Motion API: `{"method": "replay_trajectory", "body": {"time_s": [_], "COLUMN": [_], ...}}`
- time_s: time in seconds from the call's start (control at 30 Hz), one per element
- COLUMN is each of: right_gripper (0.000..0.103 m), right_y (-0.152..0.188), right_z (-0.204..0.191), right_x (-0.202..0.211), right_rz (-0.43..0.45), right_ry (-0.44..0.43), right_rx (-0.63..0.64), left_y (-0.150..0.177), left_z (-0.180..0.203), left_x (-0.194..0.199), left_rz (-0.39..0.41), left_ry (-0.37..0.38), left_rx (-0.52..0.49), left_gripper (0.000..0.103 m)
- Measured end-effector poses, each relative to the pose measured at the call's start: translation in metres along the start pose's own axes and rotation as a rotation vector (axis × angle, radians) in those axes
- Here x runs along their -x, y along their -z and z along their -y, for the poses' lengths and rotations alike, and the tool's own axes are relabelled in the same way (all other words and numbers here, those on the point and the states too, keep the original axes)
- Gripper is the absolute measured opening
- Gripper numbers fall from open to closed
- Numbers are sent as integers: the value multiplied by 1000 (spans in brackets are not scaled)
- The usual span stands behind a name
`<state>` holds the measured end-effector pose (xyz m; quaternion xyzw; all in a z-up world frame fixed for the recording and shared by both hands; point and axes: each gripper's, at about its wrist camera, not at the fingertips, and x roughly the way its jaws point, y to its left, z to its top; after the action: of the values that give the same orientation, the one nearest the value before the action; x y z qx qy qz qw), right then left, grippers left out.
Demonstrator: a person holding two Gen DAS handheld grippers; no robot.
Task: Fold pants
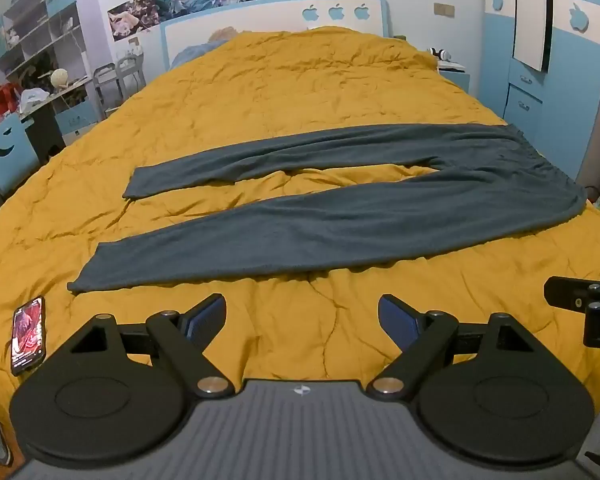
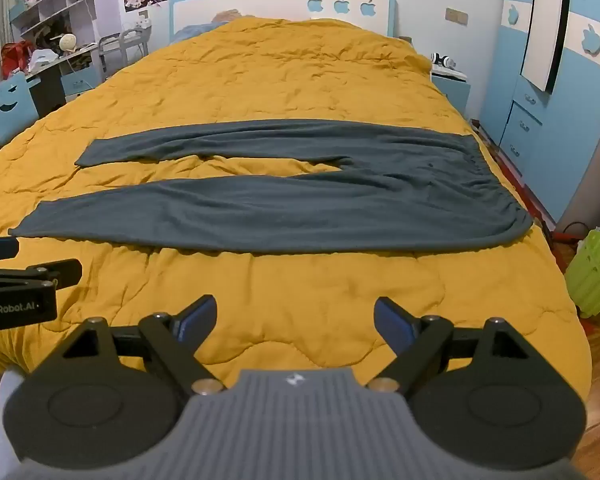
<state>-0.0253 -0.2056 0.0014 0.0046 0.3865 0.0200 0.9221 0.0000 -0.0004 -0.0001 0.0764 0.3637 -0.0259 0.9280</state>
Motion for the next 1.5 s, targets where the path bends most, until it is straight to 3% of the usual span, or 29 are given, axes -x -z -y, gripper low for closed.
{"method": "replay_trajectory", "body": {"time_s": [0.17,1.5], "right_gripper": [82,82], "right_y": [0,2], "right_z": [0,1], "right_x": [2,10], "right_rz": [3,20], "right_ry": [3,-6], "right_rx": [1,5], "left_y": [5,0], "left_z": [-1,-3], "left_x": [-1,1], "left_rz": [1,-16], "left_ry": [18,32], "left_rx": [9,35], "left_gripper": [96,94]}}
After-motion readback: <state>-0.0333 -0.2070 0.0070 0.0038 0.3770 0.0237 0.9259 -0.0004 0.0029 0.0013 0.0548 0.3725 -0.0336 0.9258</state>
